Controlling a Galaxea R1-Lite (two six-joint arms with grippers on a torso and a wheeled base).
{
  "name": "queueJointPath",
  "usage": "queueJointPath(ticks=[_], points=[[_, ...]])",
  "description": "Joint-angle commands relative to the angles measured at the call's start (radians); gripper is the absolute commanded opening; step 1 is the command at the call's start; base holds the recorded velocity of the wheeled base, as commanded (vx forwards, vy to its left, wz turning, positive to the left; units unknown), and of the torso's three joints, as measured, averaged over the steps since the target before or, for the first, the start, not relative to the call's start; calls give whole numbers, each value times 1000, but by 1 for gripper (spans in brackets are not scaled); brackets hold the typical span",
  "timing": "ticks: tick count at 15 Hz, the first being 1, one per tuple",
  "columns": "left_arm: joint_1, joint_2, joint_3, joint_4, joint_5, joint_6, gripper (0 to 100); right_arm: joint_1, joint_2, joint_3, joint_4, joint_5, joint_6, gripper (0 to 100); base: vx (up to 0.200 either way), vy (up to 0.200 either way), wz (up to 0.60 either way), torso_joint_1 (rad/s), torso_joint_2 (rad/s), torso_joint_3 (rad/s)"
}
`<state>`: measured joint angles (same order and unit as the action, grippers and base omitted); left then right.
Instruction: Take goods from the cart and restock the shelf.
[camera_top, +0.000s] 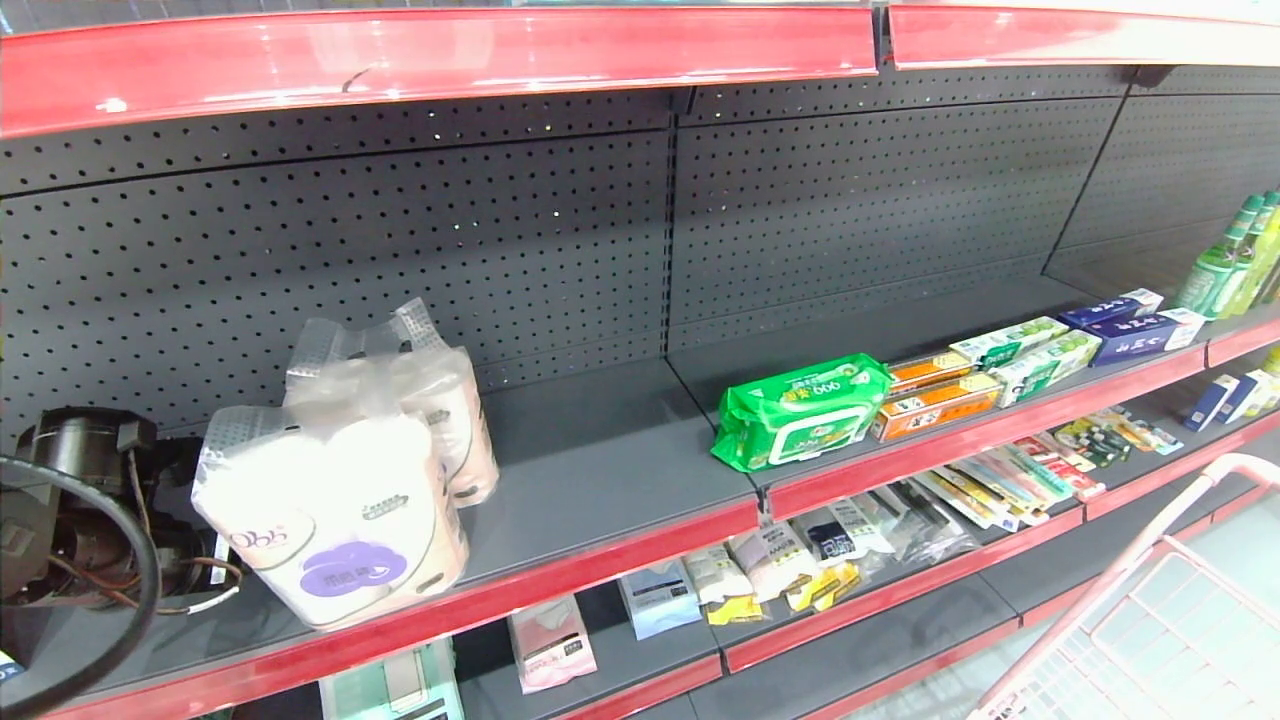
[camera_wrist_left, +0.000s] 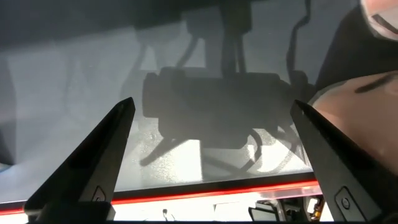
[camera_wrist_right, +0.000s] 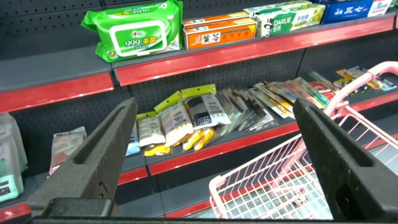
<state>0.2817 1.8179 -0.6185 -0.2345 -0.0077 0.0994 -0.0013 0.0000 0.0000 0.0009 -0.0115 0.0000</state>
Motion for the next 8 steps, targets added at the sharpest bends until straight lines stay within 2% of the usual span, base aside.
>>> queueJointPath(ticks=[1, 8], points=[[-3, -2, 0, 0, -9, 2, 100, 0, 2, 0, 1, -1, 0, 100, 0, 0, 0, 0, 0, 0], [-24, -3, -1, 27, -11, 2, 100, 0, 0, 0, 1, -1, 0, 100, 0, 0, 0, 0, 0, 0]])
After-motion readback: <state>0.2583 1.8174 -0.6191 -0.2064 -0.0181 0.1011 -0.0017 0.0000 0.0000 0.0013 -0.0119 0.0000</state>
